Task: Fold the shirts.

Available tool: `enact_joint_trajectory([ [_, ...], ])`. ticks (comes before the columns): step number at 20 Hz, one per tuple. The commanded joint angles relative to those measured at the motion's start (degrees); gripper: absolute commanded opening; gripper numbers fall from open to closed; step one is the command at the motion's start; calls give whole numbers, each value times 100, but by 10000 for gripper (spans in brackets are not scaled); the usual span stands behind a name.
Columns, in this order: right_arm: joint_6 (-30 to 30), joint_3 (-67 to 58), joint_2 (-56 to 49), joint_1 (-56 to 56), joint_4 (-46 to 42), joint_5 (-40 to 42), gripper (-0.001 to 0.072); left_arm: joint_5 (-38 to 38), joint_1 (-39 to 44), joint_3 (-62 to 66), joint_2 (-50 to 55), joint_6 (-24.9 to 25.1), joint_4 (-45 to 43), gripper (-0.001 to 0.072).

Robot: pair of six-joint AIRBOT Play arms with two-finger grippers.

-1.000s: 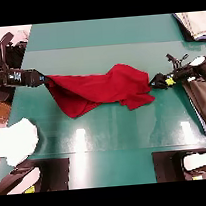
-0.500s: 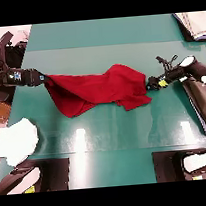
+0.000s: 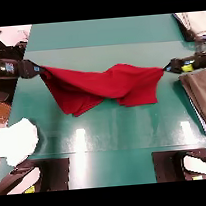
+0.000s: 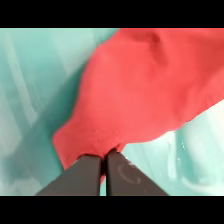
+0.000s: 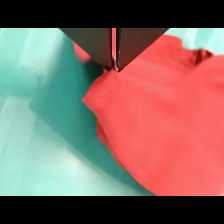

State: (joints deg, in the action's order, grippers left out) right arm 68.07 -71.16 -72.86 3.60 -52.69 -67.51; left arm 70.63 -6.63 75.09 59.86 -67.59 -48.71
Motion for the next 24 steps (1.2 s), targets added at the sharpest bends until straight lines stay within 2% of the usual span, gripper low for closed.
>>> enact_joint_trajectory([
  [1,4,-61,1005,229,20,229,12,9,-7,778,-4,-11,164,25],
  [7,2,-1834,2131,223,-55,920,12,61,-7,3314,-7,-317,199,25],
  [12,90,-3145,2702,225,-800,1191,12,-26,-7,4861,-70,-612,688,24],
  [15,356,-3615,2865,229,-1281,1012,12,-125,-7,4817,-372,-612,1346,25],
  [18,763,-4103,2710,227,-1703,389,12,-98,-7,4809,-599,-608,1563,24],
  [21,1021,-4741,2031,221,-1735,-466,12,175,-7,4352,-651,-754,1036,24],
  [24,1279,-4607,1213,-26,-1740,-988,12,286,-7,2719,-573,-916,448,24],
])
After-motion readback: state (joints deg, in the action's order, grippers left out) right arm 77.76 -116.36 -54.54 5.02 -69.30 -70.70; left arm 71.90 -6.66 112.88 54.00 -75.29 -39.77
